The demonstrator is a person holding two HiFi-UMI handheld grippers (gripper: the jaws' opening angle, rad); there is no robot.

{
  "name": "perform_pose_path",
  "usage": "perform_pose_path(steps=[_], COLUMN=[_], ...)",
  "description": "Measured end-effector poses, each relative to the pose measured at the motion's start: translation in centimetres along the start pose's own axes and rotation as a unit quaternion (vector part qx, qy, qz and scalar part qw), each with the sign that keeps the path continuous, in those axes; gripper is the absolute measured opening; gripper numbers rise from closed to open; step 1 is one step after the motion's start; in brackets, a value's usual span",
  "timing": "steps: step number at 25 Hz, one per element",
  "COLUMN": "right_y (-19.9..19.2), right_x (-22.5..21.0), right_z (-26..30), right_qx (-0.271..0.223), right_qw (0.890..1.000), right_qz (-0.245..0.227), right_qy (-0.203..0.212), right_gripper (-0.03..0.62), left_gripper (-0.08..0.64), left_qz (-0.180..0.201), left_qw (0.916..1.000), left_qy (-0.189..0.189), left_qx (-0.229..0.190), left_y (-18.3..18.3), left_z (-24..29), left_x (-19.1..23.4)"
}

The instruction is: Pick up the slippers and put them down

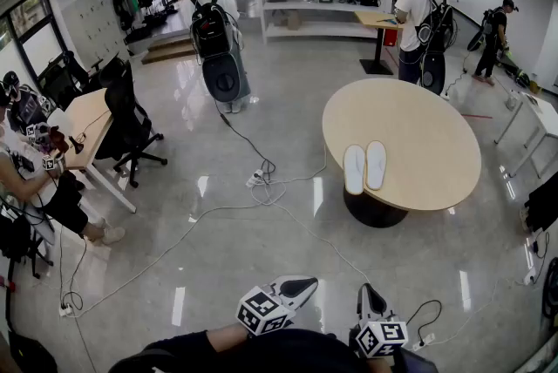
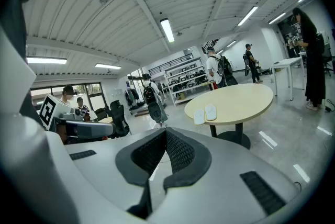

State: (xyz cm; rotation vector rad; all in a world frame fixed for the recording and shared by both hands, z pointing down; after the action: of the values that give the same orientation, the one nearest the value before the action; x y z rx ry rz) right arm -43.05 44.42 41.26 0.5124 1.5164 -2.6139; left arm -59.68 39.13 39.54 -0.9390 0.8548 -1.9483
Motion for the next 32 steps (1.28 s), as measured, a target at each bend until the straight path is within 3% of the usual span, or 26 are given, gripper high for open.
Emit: perform_pose_path(steps=[12, 16, 21, 27, 32], right_y=[-0.4, 0.4, 0.2, 0.0, -0.2], right_x=[-1.4, -1.2, -0.7, -1.6, -3.5], right_z=[-1.0, -1.7, -2.0, -3.2, -4.9], right_qx=[0.007, -0.016, -0.024, -0.026, -0.027], right_qw=[1.0, 0.999, 0.999, 0.998, 0.997], right_qz=[-0.008, -0.004, -0.001, -0.009, -0.041], right_qy=[0.028, 0.028, 0.028, 0.052, 0.051], right_gripper=[0.008, 0.008, 0.008, 0.008, 0.008], left_gripper=[0.022, 0.023, 0.022, 0.021, 0.022], left_qz=[-0.004, 0.032, 0.079, 0.045, 0.055], left_qw=[1.0, 0.9981, 0.994, 0.9965, 0.9964], left_qy=[0.008, -0.002, 0.005, -0.024, -0.033], left_qx=[-0.002, -0.052, -0.076, -0.067, -0.057], left_y=[0.3, 2.3, 4.7, 3.3, 3.1], left_z=[1.2, 0.2, 0.2, 2.7, 5.1], left_x=[-2.0, -2.7, -3.0, -5.4, -8.2])
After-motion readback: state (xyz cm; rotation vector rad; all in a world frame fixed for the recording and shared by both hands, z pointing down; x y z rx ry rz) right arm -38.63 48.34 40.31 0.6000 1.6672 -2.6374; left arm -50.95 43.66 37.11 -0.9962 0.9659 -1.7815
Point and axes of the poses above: the fingertips, and each gripper's own axes: z forward along the fingers, x to its left, y out of its top, the point moved 4 cm from there along -z, backward along the fingers, and after that the axes turned 13 degrees about x, right-handed, at the moved point
